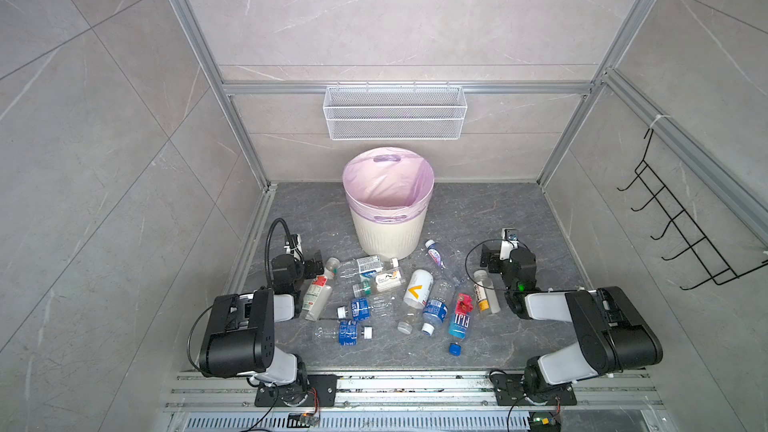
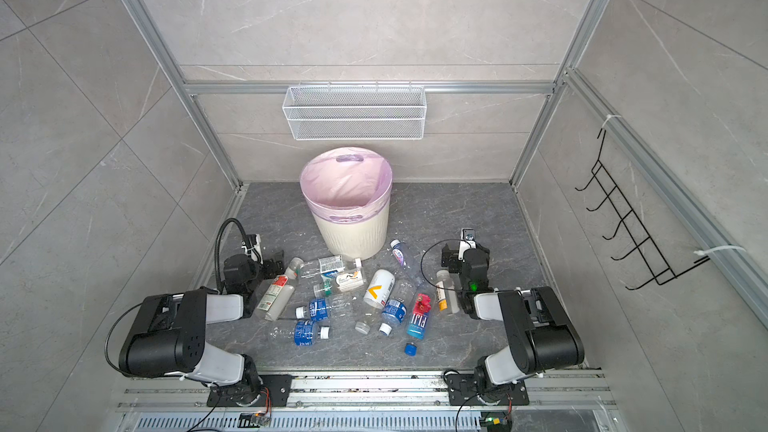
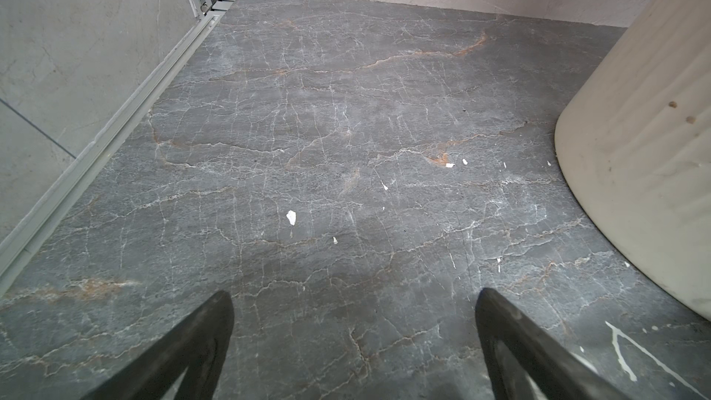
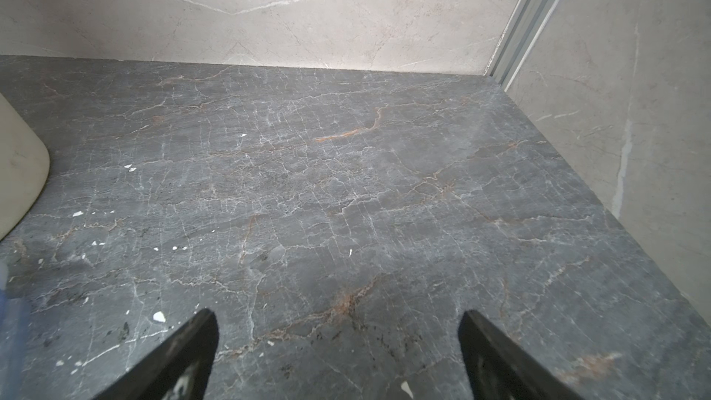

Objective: Throw the plastic bottles in the bin
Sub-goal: 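Move both grippers forward over the bottle cluster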

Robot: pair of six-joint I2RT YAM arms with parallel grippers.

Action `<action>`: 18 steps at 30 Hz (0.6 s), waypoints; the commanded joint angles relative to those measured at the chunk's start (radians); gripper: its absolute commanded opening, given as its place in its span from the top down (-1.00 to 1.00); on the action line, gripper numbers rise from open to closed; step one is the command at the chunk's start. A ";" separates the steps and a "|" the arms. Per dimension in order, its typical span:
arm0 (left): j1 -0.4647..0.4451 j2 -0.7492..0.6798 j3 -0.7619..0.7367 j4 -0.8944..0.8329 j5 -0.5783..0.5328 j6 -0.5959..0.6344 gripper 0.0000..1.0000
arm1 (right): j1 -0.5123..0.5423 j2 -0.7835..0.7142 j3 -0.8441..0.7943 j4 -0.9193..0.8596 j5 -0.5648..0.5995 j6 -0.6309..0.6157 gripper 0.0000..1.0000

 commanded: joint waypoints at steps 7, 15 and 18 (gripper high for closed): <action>-0.006 -0.061 0.009 0.006 -0.157 -0.057 -0.99 | 0.003 0.002 -0.001 0.010 0.012 0.018 -1.00; -0.126 -0.262 0.000 -0.121 -0.351 0.004 -0.99 | 0.038 -0.137 0.052 -0.182 0.124 0.017 -1.00; -0.190 -0.401 0.034 -0.277 -0.481 -0.050 -1.00 | 0.066 -0.207 0.151 -0.400 0.303 0.065 -0.99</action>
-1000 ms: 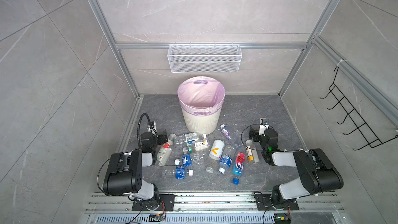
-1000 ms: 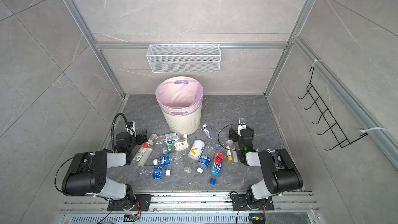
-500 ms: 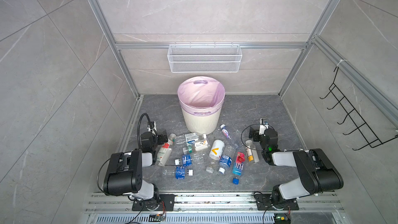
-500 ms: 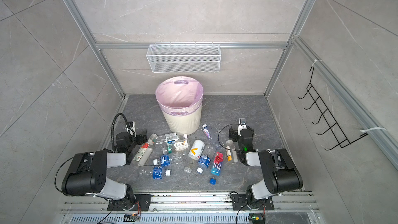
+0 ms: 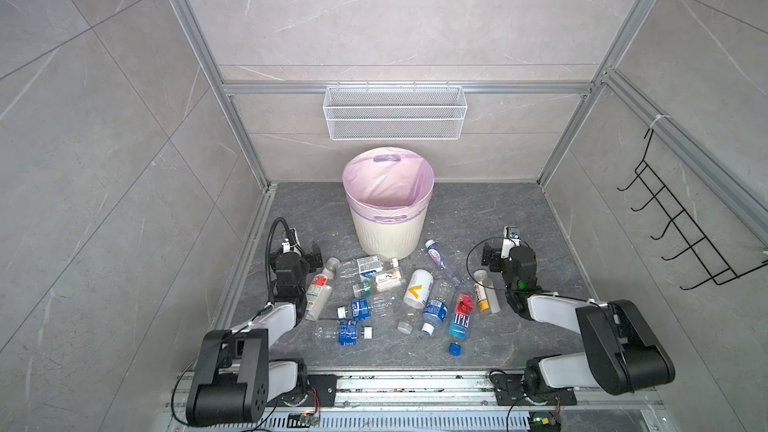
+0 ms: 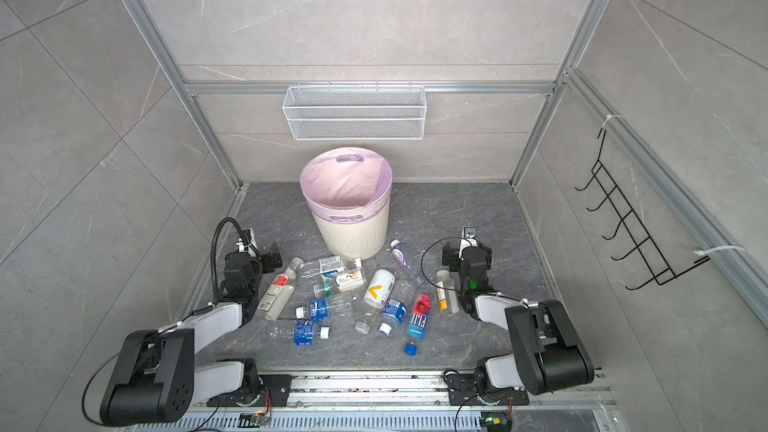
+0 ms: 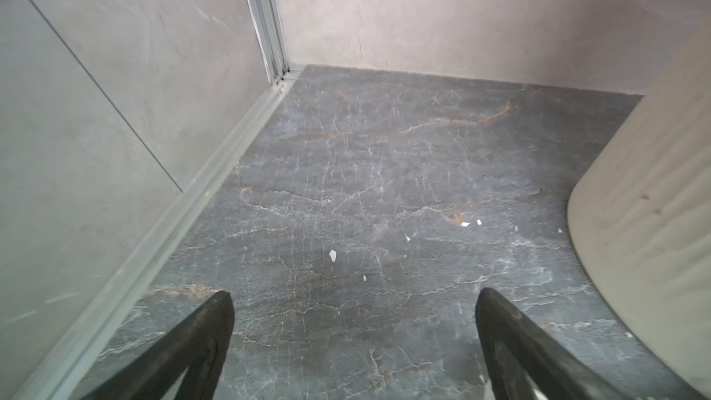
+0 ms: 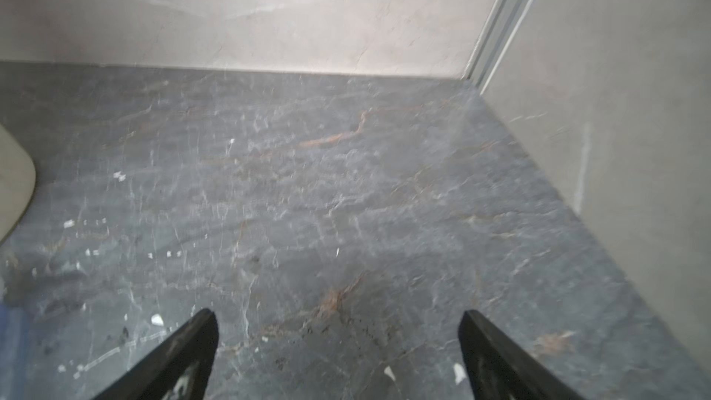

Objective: Throw the plastic bottles in the bin
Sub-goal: 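Move both grippers forward over the bottle cluster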

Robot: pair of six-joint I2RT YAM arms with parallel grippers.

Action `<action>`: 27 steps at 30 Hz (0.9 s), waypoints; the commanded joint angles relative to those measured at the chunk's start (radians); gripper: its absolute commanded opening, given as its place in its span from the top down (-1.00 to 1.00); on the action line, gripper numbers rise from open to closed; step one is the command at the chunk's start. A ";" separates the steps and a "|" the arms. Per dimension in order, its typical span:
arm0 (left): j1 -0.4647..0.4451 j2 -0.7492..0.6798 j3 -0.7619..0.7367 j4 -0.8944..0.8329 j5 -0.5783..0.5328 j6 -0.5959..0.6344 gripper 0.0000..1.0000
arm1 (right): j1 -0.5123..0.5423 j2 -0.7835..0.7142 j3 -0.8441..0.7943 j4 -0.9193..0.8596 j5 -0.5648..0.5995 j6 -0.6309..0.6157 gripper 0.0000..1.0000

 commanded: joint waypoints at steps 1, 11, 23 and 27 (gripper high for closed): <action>-0.064 -0.151 0.041 -0.155 -0.187 -0.031 -1.00 | 0.023 -0.089 0.151 -0.316 0.218 0.080 -0.99; -0.249 -0.433 0.144 -0.588 -0.290 -0.258 -0.99 | 0.069 -0.148 0.549 -1.109 0.180 0.433 -0.99; -0.361 -0.416 0.239 -1.038 -0.251 -0.397 -0.92 | 0.215 -0.257 0.482 -1.297 0.011 0.399 -0.95; -0.364 -0.429 0.249 -1.125 -0.276 -0.432 -0.90 | 0.218 -0.290 0.422 -1.287 -0.071 0.402 -0.95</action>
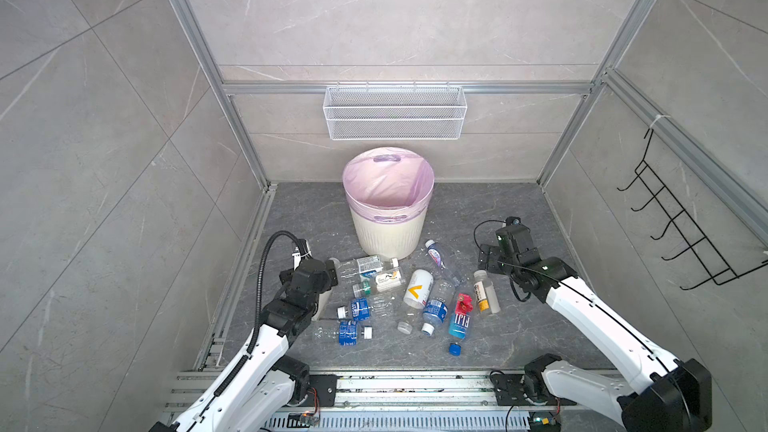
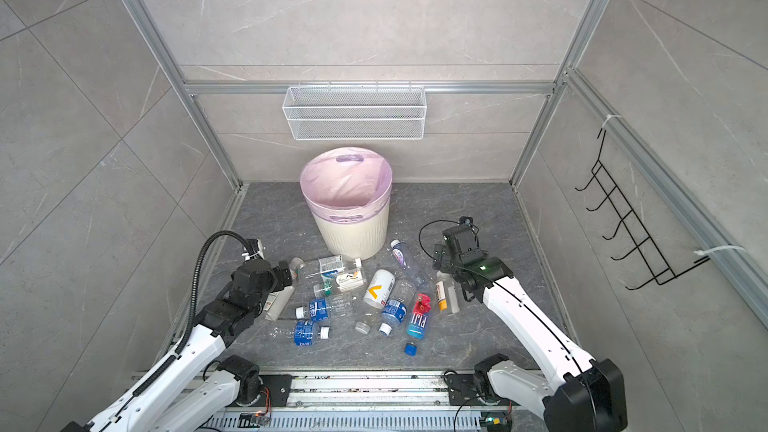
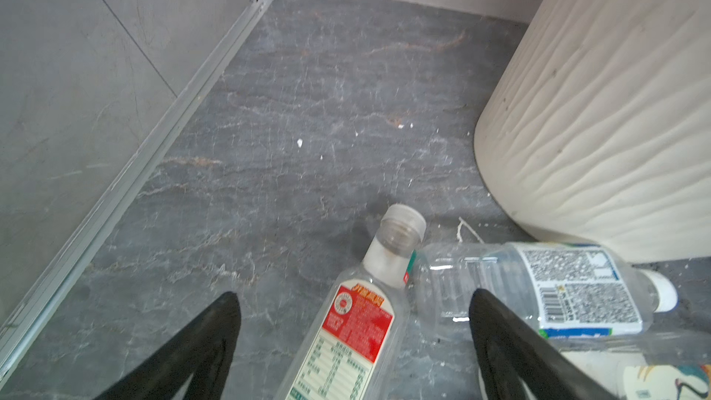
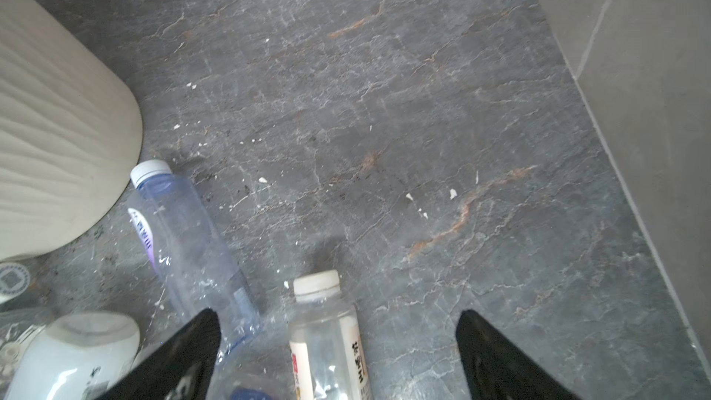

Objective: Throw the plastic bottles in the bin
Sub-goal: 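Move both grippers forward over the bottle cluster, then close the left gripper on the red-labelled bottle while the right gripper hovers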

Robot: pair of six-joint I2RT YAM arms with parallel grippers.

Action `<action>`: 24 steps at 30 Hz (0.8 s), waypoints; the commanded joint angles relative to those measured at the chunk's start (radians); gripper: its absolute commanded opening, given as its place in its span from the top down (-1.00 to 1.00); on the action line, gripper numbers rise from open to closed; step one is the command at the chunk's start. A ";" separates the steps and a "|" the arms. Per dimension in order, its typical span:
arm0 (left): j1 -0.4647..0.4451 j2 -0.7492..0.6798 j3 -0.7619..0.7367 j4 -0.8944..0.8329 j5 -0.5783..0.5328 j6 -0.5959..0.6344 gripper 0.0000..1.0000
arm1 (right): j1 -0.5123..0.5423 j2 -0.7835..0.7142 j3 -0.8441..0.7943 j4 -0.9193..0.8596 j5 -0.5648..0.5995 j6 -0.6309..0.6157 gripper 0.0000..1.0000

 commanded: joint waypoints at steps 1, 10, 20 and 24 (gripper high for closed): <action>-0.004 -0.013 0.042 -0.128 -0.035 -0.059 -0.90 | 0.008 -0.020 -0.051 -0.026 -0.093 0.022 -0.95; -0.003 0.190 0.144 -0.208 0.092 -0.122 -0.97 | 0.013 -0.016 -0.119 0.010 -0.152 0.037 -0.95; 0.037 0.267 0.247 -0.341 0.185 -0.172 -1.00 | 0.013 -0.051 -0.142 0.005 -0.163 0.031 -0.94; 0.090 0.300 0.227 -0.340 0.267 -0.162 -0.99 | 0.014 -0.064 -0.146 -0.002 -0.163 0.029 -0.94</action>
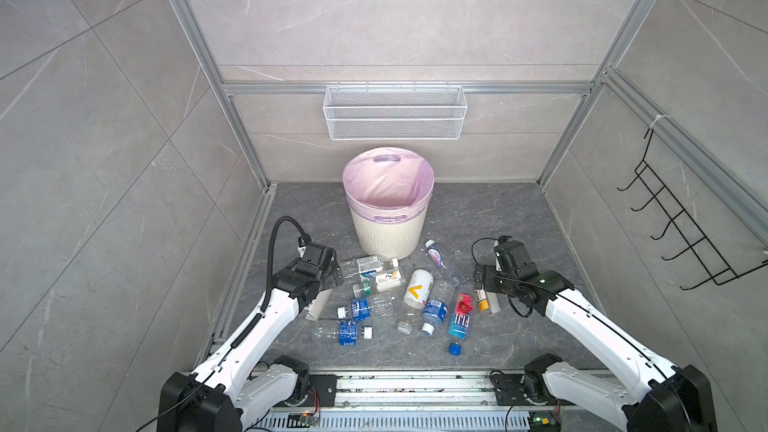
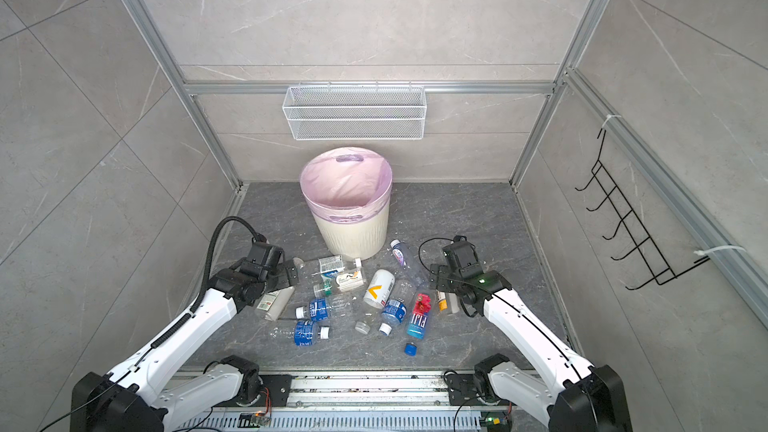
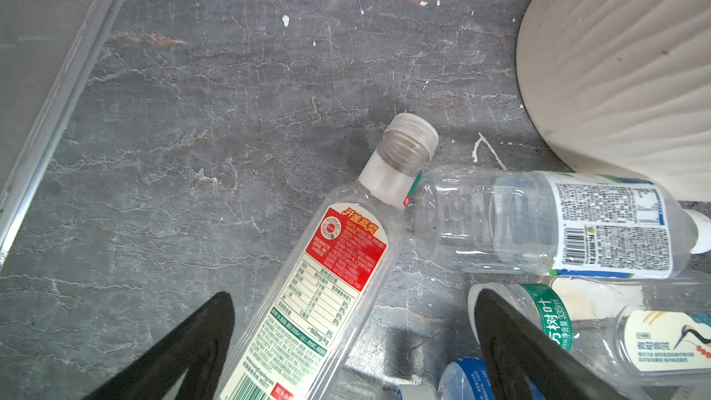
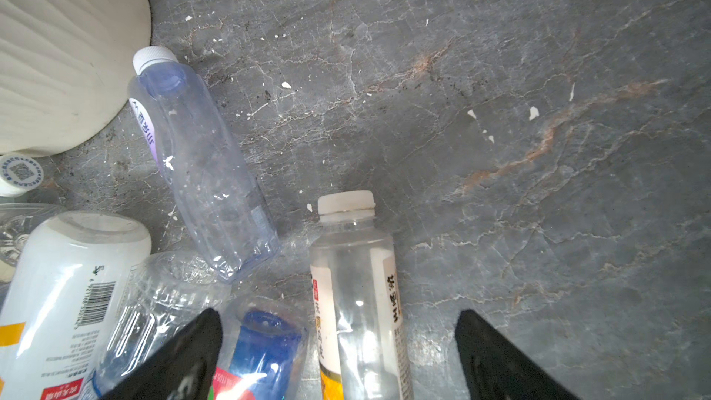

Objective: Throw the plastic bottles in the bin
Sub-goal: 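Close the left gripper on the red-labelled bottle while the right gripper hovers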

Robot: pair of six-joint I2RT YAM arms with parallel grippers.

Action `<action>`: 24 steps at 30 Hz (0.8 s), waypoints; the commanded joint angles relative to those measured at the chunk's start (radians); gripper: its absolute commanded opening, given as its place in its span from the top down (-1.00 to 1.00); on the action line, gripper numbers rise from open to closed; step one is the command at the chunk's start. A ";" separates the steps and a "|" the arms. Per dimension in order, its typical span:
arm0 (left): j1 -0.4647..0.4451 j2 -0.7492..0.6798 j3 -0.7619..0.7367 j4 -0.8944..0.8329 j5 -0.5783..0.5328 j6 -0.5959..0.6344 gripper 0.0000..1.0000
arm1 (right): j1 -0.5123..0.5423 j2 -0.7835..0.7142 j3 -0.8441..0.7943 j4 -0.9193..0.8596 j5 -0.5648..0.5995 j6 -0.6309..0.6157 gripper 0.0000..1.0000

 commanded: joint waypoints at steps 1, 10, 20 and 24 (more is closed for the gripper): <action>0.049 0.020 -0.004 -0.029 0.104 -0.015 -1.00 | 0.006 -0.025 -0.011 -0.008 -0.007 0.007 -0.94; 0.142 0.054 -0.070 0.045 0.239 -0.022 -0.99 | 0.006 -0.035 -0.012 -0.011 -0.008 0.004 -0.94; 0.177 0.085 -0.097 0.090 0.226 -0.020 -0.99 | 0.006 -0.033 -0.013 -0.011 -0.006 0.002 -0.94; 0.190 0.086 -0.100 0.094 0.228 -0.021 -1.00 | 0.007 -0.023 -0.014 -0.003 -0.010 0.006 -0.93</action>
